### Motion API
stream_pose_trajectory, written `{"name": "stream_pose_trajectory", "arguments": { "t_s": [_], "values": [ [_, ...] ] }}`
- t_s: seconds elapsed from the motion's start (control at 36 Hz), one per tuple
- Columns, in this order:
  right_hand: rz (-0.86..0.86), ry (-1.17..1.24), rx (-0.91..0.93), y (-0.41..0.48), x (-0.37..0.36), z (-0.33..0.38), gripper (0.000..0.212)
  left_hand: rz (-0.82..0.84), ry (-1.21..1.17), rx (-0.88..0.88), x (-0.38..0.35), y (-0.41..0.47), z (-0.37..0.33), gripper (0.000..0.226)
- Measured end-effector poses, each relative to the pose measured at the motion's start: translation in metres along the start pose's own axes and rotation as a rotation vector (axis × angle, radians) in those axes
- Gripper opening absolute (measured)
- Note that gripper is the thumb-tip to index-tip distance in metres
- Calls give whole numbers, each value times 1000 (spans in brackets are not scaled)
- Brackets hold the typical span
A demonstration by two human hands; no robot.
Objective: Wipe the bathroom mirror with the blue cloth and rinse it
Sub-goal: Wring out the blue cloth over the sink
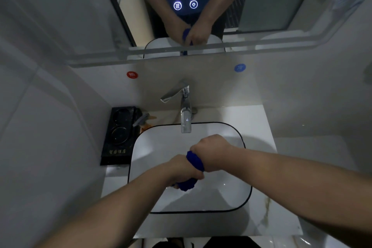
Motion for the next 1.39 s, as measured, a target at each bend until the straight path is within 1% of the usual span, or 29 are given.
{"name": "stream_pose_trajectory", "arguments": {
  "t_s": [0.08, 0.11, 0.14, 0.19, 0.22, 0.31, 0.36, 0.42, 0.44, 0.47, 0.53, 0.56, 0.58, 0.61, 0.64, 0.67, 0.69, 0.75, 0.81, 0.83, 0.86, 0.92, 1.0, 1.08, 1.14, 1.22, 1.28, 1.33, 1.39],
  "values": [
    [130, 69, -52, 8, -1, -3, 17, -172, 316, -118, -6, 12, -7, 18],
    [196, 110, -61, 11, -3, -4, 13, -235, 382, -150, -6, 15, -7, 17],
    [260, 175, -51, 13, -6, -5, 10, -296, 410, -170, -5, 16, -7, 18],
    [381, 289, -35, 15, -10, -7, 14, -397, 440, -206, -4, 19, -5, 27],
    [412, 368, -60, 13, -11, -9, 15, -437, 466, -231, -4, 20, -3, 33],
    [429, 650, -169, 5, -14, -19, 11, -547, 532, -352, -3, 23, 0, 44],
    [446, 735, -180, 3, -19, -21, 12, -579, 560, -422, -3, 23, 1, 46],
    [399, 762, -180, 3, -21, -19, 17, -602, 544, -469, -1, 25, 5, 44],
    [346, 782, -194, 5, -22, -16, 23, -594, 497, -478, 2, 28, 7, 42],
    [274, 818, -221, 7, -23, -14, 34, -560, 422, -462, 5, 29, 8, 40],
    [74, 917, -309, 5, -24, -10, 71, -437, 234, -359, 11, 33, 12, 30],
    [-80, 923, -352, 1, -22, -8, 89, -360, 124, -290, 13, 36, 14, 24],
    [-249, 893, -377, -4, -19, -5, 96, -289, -11, -217, 17, 35, 15, 21],
    [-416, 847, -369, -11, -16, -1, 96, -228, -165, -154, 20, 34, 17, 21],
    [-551, 794, -325, -18, -14, 5, 92, -163, -303, -97, 23, 29, 16, 24],
    [-620, 714, -253, -25, -13, 12, 88, -90, -400, -63, 26, 23, 15, 27],
    [-634, 603, -185, -30, -15, 18, 88, -16, -443, -58, 30, 16, 13, 30],
    [-572, 375, -121, -33, -27, 25, 97, 144, -459, -53, 35, 1, 7, 36],
    [-536, 262, -130, -32, -33, 22, 105, 304, -469, -7, 36, -9, 3, 48],
    [-560, 228, -135, -32, -32, 17, 105, 377, -479, 19, 36, -12, 3, 56],
    [-612, 189, -129, -31, -28, 13, 104, 446, -484, 33, 36, -15, 3, 61],
    [-726, 107, -98, -32, -19, 5, 96, 551, -471, 39, 37, -20, 5, 65],
    [-749, 52, -29, -29, -8, 1, 76, 622, -383, 23, 39, -28, 4, 61],
    [-676, 72, 107, -24, -1, 2, 51, 592, -175, -34, 40, -31, -1, 58],
    [-588, 138, 164, -23, 4, 2, 44, 541, -92, -62, 38, -28, -2, 61],
    [-405, 259, 182, -25, 14, -1, 55, 396, -65, -81, 34, -18, -1, 68],
    [-329, 260, 158, -26, 19, -2, 63, 259, 9, -99, 35, -14, -4, 66],
    [-311, 222, 114, -28, 21, -3, 69, 183, 77, -122, 37, -13, -9, 58],
    [-340, 178, 49, -33, 20, -3, 71, 146, 105, -162, 36, -12, -15, 53]
  ]
}}
Point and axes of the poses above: each hand's wrist, its own y-axis towards the middle knuckle, its own x-axis out of the back of the hand, z = x × y, the point moved 3 cm from there along y, towards the middle knuckle, and after that the axes turned 9 degrees about -y, right-handed, at the moved point
